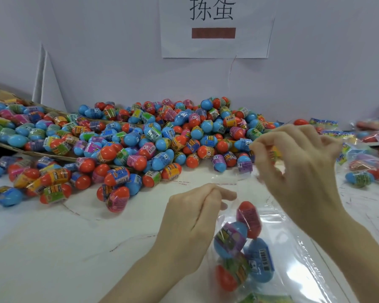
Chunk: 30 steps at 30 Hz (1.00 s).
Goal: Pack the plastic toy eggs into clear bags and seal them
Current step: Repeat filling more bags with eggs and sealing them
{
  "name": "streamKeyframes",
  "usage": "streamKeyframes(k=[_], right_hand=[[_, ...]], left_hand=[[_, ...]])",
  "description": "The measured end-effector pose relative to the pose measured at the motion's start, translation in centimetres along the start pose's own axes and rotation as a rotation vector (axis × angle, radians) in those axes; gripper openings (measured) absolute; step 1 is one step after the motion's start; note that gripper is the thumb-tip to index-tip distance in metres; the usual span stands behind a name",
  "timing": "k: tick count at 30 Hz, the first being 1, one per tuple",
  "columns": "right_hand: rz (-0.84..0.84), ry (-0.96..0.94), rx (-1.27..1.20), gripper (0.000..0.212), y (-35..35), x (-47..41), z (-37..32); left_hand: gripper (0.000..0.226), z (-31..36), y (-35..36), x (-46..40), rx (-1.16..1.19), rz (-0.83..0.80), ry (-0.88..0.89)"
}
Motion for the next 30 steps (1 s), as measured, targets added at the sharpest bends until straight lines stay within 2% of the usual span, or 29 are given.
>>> streamKeyframes(k=[2,7,10,13,18,21,30], right_hand=[[-0.012,0.031,-0.129,0.022,-0.3,-0.2,0.9],[-0.099,-0.256,-0.301,0.018,-0.5,0.4,-2.6],[-0.191,-0.313,-0.256,0.02,0.5,0.8,-3.2],[-0.207,-0.329,-0.212,0.019,0.9,0.9,-3.1],[-0.085,-0.457,0.01,0.02,0.4,1.5,-4.4],[0.0,-0.515,0.138,0.025,0.1,1.8,-5.1],[-0.008,-0.475,0.149,0.027,0.4,1.6,-4.8]], left_hand=[[0.034,-0.1,0.1,-0.1,0.041,-0.005,-0.025],[0.031,-0.1,-0.2,-0.2,0.108,0.022,-0.033],[0.035,0.0,-0.3,-0.1,0.029,0.025,0.004],[0.042,0.0,-0.3,-0.1,-0.049,0.029,0.027],[0.025,0.3,-0.5,-0.1,-0.131,0.053,0.077],[0.026,0.2,-0.2,-0.2,-0.15,0.021,0.083],[0.03,0.3,-0.2,-0.1,-0.176,0.0,0.117]])
Point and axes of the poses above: each hand's wrist, its own x-axis away from the middle knuckle, its own y-axis out of the palm, z = x × y, the point moved 7 cm from there along -x, towards the middle knuckle, and after that the axes turned 5 degrees about -z, right-handed, at the moved point
